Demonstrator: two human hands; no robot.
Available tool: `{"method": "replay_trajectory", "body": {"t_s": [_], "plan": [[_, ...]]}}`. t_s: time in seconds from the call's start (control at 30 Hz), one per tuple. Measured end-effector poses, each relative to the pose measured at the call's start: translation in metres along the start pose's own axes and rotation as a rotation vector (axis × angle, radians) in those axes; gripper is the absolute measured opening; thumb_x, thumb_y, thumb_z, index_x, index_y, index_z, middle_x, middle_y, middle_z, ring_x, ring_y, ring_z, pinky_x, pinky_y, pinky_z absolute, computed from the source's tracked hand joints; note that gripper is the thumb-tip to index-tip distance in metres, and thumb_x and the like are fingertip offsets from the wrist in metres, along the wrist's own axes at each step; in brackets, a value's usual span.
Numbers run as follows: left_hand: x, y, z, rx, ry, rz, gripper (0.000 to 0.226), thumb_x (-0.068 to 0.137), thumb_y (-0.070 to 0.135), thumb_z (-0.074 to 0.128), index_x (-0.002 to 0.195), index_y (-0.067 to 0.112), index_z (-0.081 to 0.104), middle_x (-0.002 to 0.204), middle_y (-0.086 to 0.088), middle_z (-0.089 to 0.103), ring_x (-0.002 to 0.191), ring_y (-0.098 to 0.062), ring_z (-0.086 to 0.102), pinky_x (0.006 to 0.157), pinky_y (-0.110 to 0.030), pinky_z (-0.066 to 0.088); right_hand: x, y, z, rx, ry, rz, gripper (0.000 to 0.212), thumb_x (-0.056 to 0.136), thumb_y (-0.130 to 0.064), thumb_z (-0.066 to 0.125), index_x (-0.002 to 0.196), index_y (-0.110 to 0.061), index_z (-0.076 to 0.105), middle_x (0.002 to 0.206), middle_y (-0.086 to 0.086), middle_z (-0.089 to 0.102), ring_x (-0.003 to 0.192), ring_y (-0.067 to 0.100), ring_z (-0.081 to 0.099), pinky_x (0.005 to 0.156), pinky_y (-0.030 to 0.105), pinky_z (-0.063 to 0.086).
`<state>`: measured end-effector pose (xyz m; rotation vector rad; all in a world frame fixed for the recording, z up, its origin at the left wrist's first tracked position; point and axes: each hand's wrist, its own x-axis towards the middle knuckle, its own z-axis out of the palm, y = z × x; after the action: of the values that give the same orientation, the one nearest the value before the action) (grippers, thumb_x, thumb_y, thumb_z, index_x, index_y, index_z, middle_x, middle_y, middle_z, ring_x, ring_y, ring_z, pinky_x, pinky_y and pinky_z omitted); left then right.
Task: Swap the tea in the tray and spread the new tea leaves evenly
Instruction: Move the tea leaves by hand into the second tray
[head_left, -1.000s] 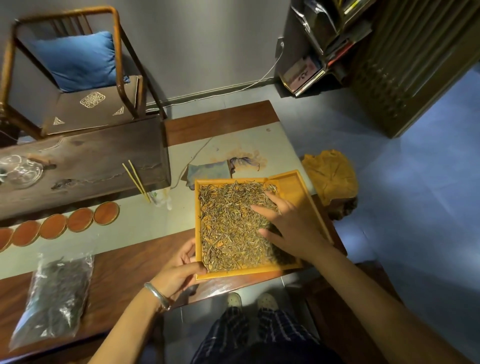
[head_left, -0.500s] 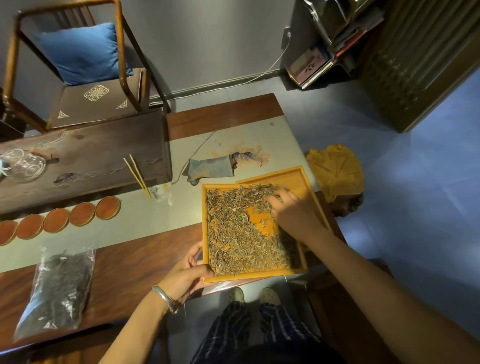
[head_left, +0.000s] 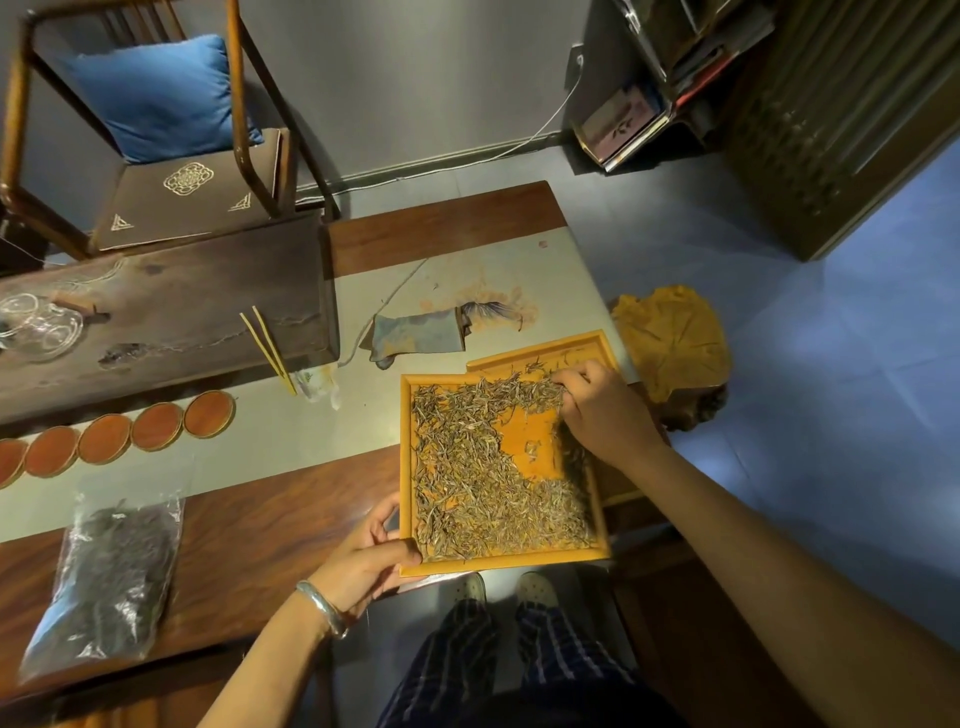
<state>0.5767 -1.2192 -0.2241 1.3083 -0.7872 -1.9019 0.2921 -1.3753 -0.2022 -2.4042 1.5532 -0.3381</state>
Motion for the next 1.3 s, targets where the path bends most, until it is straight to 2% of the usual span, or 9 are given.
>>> {"method": "replay_trajectory", "body": {"t_s": [0.17,0.33,0.5,0.73,0.87,1.0,1.07,1.2,1.3], "plan": [[0.003,-0.003,0.002,-0.013,-0.014,-0.035,0.080,0.065,-0.001,0.073,0.137,0.013,0.041,0.124,-0.021,0.062,0.107,-0.040,0.061,0.090,-0.039,0.052,-0.016,-0.042,-0.001,0.124,-0.106,-0.132,0.046,0.090,-0.042,0.056,0.130,-0.020,0.055,0.137,0.011,0.050,0.123,0.027,0.048,0.096,0.036,0.044],[0.005,-0.009,-0.003,-0.023,-0.018,-0.080,0.073,0.070,0.002,0.075,0.134,0.018,0.045,0.122,-0.027,0.061,0.102,-0.045,0.040,0.086,-0.044,0.030,-0.021,-0.068,0.027,0.067,-0.176,-0.300,0.052,0.091,-0.045,0.053,0.140,-0.028,0.045,0.152,0.014,0.033,0.141,0.031,0.027,0.117,0.049,0.018],[0.004,-0.010,-0.003,0.002,-0.024,-0.044,0.073,0.073,-0.003,0.071,0.136,0.015,0.042,0.125,-0.024,0.060,0.110,-0.047,0.057,0.087,-0.048,0.050,-0.022,-0.053,0.037,-0.041,-0.125,-0.273,0.049,0.086,-0.033,0.065,0.133,-0.020,0.056,0.140,0.019,0.050,0.129,0.036,0.046,0.109,0.059,0.031],[0.003,-0.011,-0.006,0.004,0.007,-0.064,0.079,0.069,-0.001,0.072,0.139,0.014,0.039,0.126,-0.023,0.060,0.108,-0.044,0.054,0.090,-0.044,0.044,-0.018,-0.019,0.030,-0.064,-0.197,-0.169,0.045,0.094,-0.025,0.055,0.138,-0.017,0.047,0.143,0.019,0.044,0.130,0.033,0.043,0.109,0.042,0.036],[0.002,-0.008,-0.005,0.012,0.020,-0.075,0.076,0.069,0.003,0.074,0.137,0.020,0.043,0.124,-0.024,0.060,0.101,-0.039,0.038,0.080,-0.037,0.032,-0.014,-0.008,0.025,-0.082,-0.180,-0.111,0.041,0.094,-0.021,0.052,0.135,-0.017,0.049,0.142,0.017,0.045,0.128,0.032,0.044,0.103,0.039,0.040],[0.002,-0.004,-0.005,0.010,-0.007,-0.109,0.081,0.069,0.003,0.074,0.139,0.016,0.036,0.124,-0.025,0.060,0.105,-0.047,0.052,0.079,-0.042,0.044,-0.005,0.008,0.017,-0.089,-0.152,-0.089,0.039,0.093,-0.013,0.047,0.131,-0.012,0.053,0.132,0.017,0.053,0.118,0.030,0.052,0.097,0.038,0.047],[0.002,-0.004,-0.005,-0.005,-0.017,-0.098,0.076,0.069,0.002,0.073,0.136,0.018,0.041,0.124,-0.028,0.059,0.102,-0.046,0.043,0.079,-0.039,0.037,-0.002,0.016,0.009,-0.035,-0.138,-0.074,0.038,0.092,-0.011,0.047,0.129,-0.009,0.055,0.126,0.017,0.055,0.112,0.031,0.054,0.090,0.041,0.050],[0.004,-0.006,-0.004,-0.020,-0.017,-0.078,0.080,0.066,0.001,0.075,0.137,0.014,0.040,0.123,-0.025,0.061,0.107,-0.047,0.052,0.087,-0.047,0.046,-0.006,0.024,-0.004,0.091,-0.096,-0.047,0.036,0.095,-0.023,0.048,0.129,-0.011,0.055,0.128,0.014,0.053,0.117,0.027,0.051,0.093,0.037,0.047],[0.006,-0.005,-0.003,0.006,0.012,-0.068,0.083,0.060,0.004,0.077,0.135,0.012,0.043,0.120,-0.029,0.061,0.103,-0.048,0.050,0.091,-0.046,0.040,-0.027,0.017,-0.009,0.095,-0.199,-0.128,0.050,0.091,-0.048,0.048,0.134,-0.023,0.048,0.140,0.009,0.043,0.127,0.023,0.042,0.100,0.039,0.042]]}}
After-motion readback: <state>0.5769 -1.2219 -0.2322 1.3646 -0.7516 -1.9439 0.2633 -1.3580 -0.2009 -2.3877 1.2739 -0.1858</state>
